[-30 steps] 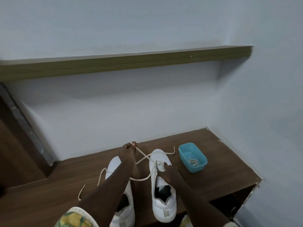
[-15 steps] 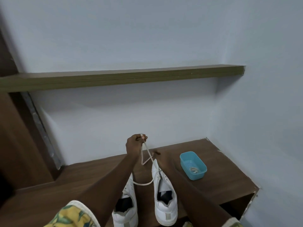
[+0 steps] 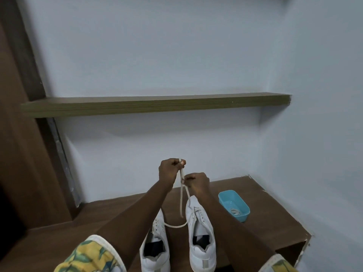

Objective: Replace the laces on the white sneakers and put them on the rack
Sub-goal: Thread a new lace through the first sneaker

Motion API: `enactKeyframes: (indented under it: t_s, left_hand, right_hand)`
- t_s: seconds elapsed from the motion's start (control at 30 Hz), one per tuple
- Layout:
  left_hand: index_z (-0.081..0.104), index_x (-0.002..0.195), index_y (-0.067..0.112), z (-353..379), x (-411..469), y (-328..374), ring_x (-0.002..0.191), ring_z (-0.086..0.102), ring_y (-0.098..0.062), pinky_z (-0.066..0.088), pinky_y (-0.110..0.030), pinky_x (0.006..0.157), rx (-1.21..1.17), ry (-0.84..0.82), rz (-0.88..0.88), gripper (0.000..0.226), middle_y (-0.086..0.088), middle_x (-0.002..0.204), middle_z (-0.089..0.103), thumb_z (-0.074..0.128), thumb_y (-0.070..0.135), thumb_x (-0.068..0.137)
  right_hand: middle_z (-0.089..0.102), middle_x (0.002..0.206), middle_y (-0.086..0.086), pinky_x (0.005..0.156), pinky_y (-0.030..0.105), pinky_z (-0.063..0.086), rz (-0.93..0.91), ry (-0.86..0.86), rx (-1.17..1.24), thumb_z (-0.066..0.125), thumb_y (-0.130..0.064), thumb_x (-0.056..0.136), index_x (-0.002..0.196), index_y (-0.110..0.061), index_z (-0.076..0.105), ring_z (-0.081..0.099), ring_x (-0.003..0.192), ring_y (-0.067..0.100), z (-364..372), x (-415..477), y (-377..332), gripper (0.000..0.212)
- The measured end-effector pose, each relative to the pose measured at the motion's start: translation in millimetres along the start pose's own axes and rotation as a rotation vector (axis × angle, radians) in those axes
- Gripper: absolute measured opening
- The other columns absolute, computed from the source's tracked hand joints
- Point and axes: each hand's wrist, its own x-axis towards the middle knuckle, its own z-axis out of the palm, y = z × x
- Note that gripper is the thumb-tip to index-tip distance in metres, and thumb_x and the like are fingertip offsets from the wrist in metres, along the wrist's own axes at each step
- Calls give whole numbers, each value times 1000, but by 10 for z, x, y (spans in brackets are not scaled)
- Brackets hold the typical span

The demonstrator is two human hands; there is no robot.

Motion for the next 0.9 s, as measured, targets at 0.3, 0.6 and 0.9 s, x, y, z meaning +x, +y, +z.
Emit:
enactKeyframes:
  t_s: [0.3,0.6,0.9]
  left_hand:
    - [75,90,7,-235,7,21,79,56,-13,42,-22,71,-2,79,-30,10,-3,88,69,67,11,85]
    - [73,86,9,-219,-114,-134,82,61,-11,43,-20,69,-71,-73,-64,8,2,80,68,67,14,86]
    - [72,93,4,-275,14,-77,74,63,-7,46,-17,69,-127,75,-86,11,-6,88,70,62,5,88]
  right_hand:
    - [67,103,16,68,19,44,69,-397,-365,62,-11,87,110,2,66,63,87,25,57,-173,310,27]
    - [74,84,4,76,28,52,0,-45,313,69,-15,82,87,-15,76,62,54,15,181,-125,-165,9]
    - [65,76,6,59,20,47,101,-440,-274,63,-7,85,104,5,68,51,57,7,257,-116,313,23]
